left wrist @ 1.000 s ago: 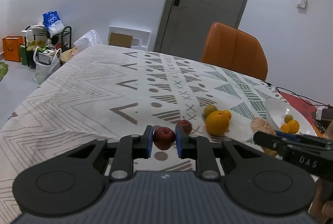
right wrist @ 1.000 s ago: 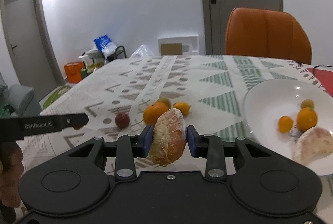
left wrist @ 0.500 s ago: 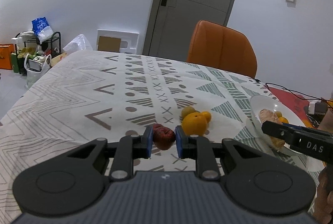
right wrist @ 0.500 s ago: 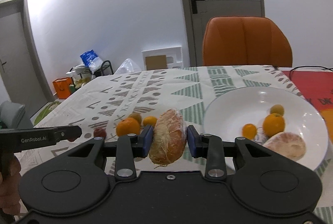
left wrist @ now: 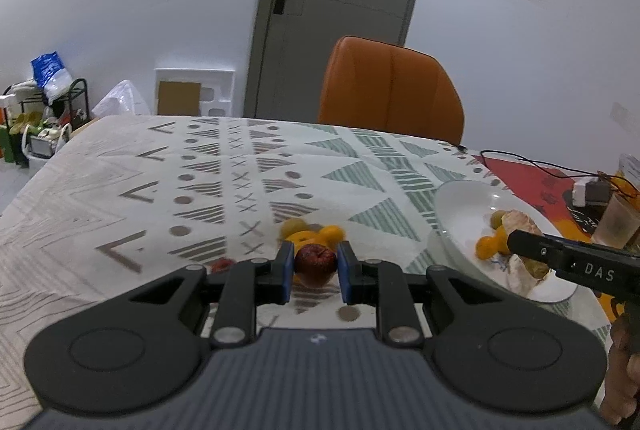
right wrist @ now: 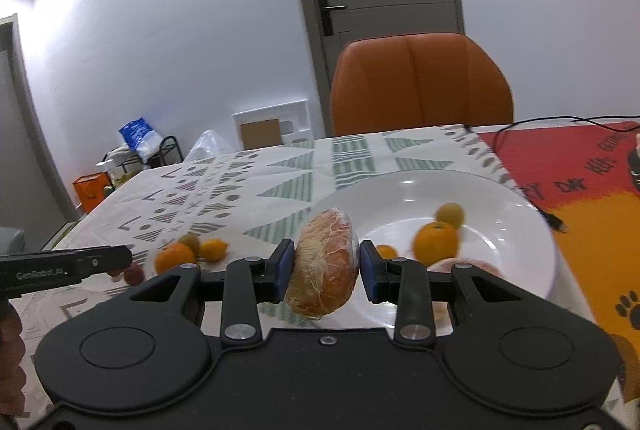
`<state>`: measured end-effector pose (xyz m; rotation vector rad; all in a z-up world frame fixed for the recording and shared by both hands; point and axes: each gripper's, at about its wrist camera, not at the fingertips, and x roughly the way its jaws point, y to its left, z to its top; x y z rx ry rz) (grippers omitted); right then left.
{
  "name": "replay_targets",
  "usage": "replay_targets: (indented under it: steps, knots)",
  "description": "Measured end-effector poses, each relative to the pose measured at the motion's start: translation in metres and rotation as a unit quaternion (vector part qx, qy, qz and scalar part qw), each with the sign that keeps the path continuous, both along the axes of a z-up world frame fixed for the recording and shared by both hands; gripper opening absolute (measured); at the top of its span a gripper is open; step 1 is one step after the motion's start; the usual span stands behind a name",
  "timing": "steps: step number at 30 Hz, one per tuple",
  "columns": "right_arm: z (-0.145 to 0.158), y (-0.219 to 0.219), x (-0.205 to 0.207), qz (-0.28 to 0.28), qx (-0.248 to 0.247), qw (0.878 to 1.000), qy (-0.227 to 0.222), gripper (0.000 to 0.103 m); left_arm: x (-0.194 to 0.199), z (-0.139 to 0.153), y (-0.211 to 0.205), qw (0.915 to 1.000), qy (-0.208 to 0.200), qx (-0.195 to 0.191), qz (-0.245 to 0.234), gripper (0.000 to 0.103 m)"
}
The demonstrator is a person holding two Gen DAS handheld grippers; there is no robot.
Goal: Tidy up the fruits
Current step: 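Lower the apple and mandarin over the plate and open both grippers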
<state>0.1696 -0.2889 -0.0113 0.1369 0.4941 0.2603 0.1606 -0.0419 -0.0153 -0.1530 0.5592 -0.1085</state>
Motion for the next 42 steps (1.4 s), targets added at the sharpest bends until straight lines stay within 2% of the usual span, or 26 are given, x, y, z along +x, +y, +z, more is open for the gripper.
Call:
replay_targets:
  steps: [23,37,40,42]
  knots:
    - [-0.009,-0.070,0.015,-0.049,0.008,0.999,-0.003,0.034,0.025,0.007,-0.077,0.9978,-0.012,0.032,-0.057,0.021]
    - [-0.007,-0.091,0.032,-0.058,0.014,0.998,-0.012,0.034,0.040,0.006,-0.116,0.9957,-0.014,0.045,-0.080,0.021]
    - [-0.005,-0.092,0.035,-0.058,0.009,0.998,-0.015,0.039,0.043,0.006,-0.121,0.9954,-0.014,0.046,-0.083,0.021]
    - [-0.003,-0.091,0.032,-0.063,-0.003,0.998,-0.019,0.048,0.045,0.006,-0.124,0.9951,-0.015,0.048,-0.085,0.021]
